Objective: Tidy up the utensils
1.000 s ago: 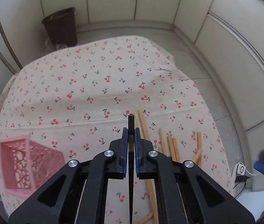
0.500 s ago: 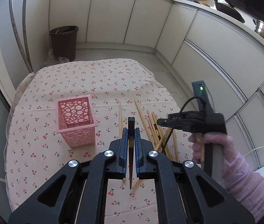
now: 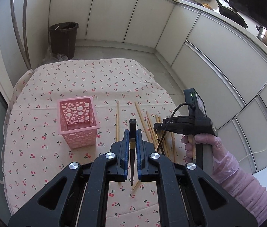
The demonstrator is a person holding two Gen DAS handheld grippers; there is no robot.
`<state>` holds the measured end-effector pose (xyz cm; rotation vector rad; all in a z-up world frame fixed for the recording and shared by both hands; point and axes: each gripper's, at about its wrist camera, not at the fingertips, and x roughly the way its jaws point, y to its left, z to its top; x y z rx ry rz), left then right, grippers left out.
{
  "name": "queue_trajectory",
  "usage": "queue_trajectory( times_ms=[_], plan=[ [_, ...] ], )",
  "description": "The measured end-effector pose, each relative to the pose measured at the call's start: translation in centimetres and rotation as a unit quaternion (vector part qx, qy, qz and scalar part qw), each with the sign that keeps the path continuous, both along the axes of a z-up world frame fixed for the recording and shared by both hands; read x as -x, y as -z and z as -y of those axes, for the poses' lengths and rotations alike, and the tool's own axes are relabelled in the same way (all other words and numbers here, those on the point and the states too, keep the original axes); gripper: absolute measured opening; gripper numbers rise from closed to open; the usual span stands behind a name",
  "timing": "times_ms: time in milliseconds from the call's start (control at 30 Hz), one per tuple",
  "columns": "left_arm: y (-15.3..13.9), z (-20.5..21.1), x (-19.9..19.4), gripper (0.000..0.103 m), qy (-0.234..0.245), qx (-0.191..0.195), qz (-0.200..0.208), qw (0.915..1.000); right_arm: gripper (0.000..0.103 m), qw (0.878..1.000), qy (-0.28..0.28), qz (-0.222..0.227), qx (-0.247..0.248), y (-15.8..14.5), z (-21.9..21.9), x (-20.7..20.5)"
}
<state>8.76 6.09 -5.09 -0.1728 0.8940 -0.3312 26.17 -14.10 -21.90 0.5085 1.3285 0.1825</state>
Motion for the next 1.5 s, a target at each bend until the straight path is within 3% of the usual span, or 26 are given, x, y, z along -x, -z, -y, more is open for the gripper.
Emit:
queue_trajectory(
  times_ms=[100, 300, 433, 633, 733, 933, 1233, 1500],
  plan=[
    [-0.1, 0.0, 0.0, 0.006, 0.0, 0.001, -0.001, 1.0, 0.008, 0.999, -0.028, 0.006, 0.042, -0.6, -1.3, 0.1],
    [-0.4, -0.3, 0.1, 0.006, -0.002, -0.001, 0.001, 1.0, 0.011, 0.998, -0.044, -0.008, 0.048, -0.5, -1.6, 0.4],
    [-0.6, -0.3, 0.1, 0.006, -0.003, -0.001, 0.003, 1.0, 0.008, 0.995, -0.061, -0.018, 0.081, -0.6, -2.5, 0.7],
    [-0.9, -0.1, 0.4, 0.006, 0.0, -0.005, 0.012, 0.9999, 0.007, 0.992, -0.055, 0.007, 0.112, -0.8, -3.6, 1.2],
    [-1.1, -0.2, 0.7, 0.006, -0.001, -0.007, 0.018, 0.9998, 0.007, 0.991, -0.041, 0.045, 0.115, -1.8, -3.5, 2.2],
    [-2.2, -0.6, 1.5, 0.006, -0.009, -0.003, 0.037, 0.9993, 0.007, 0.984, -0.014, 0.135, 0.113, -7.2, -2.6, 5.2],
    [-4.2, -0.7, 3.3, 0.006, -0.022, 0.004, 0.073, 0.9971, 0.007, 0.962, 0.019, 0.246, 0.114, -14.7, -1.1, 10.2],
    [-7.0, -1.4, 3.9, 0.006, -0.049, 0.007, 0.115, 0.9921, 0.007, 0.944, 0.031, 0.322, 0.07, -21.0, -0.6, 12.0]
  ],
)
